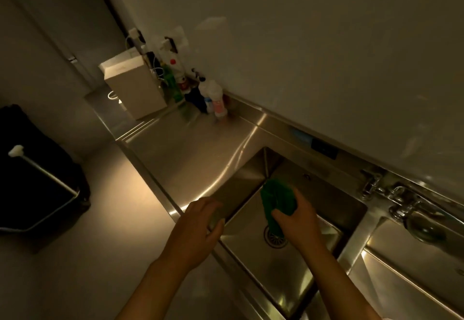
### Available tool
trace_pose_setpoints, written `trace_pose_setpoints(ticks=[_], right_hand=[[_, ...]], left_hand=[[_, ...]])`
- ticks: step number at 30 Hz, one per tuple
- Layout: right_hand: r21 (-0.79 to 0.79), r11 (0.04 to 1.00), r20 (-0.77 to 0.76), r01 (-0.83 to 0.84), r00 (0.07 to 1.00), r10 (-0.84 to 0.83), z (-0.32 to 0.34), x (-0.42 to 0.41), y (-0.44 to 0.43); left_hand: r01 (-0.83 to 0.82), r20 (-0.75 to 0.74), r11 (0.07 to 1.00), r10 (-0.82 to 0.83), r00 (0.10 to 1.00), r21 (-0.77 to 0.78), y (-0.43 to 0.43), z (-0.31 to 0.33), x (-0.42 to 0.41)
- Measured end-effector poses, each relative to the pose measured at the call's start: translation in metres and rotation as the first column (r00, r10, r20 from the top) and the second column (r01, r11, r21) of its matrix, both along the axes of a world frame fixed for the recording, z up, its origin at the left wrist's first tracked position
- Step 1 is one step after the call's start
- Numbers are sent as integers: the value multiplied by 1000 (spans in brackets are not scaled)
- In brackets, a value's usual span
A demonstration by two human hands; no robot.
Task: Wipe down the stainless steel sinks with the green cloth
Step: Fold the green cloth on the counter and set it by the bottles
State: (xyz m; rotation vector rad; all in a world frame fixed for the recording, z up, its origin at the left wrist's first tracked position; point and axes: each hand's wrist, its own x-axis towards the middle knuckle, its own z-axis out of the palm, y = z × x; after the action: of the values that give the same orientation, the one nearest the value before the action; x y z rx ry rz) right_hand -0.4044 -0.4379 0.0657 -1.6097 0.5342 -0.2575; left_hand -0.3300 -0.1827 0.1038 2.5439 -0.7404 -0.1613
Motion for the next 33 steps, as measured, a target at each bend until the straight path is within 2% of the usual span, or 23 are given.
trace_pose_setpoints(ticks=[2,5,10,15,23,33], right_hand=[[-159,985,-5,-64,998,64,-2,8,4],[-390,911,-8,-130,990,138,-7,20,18],[-555,790,-178,-261,965,193,-14,49,58],[-566,765,-252,-308,948,196,-10,90,113],[-594,762,-314,-257,947,75,2,159,191],[-655,728,-334,-202,942,-40,23,200,224]], left_hand=[[26,2,1000,-26,1000,7,-2,-1,14],[62,-3,998,-62,998,1,1,-3,34],[109,-33,994,-109,993,-20,29,-12,71],[99,-62,990,-106,993,-104,92,-26,125],[126,-80,979,-140,987,-159,181,-40,225],[254,-126,948,-281,951,-193,189,-41,290]])
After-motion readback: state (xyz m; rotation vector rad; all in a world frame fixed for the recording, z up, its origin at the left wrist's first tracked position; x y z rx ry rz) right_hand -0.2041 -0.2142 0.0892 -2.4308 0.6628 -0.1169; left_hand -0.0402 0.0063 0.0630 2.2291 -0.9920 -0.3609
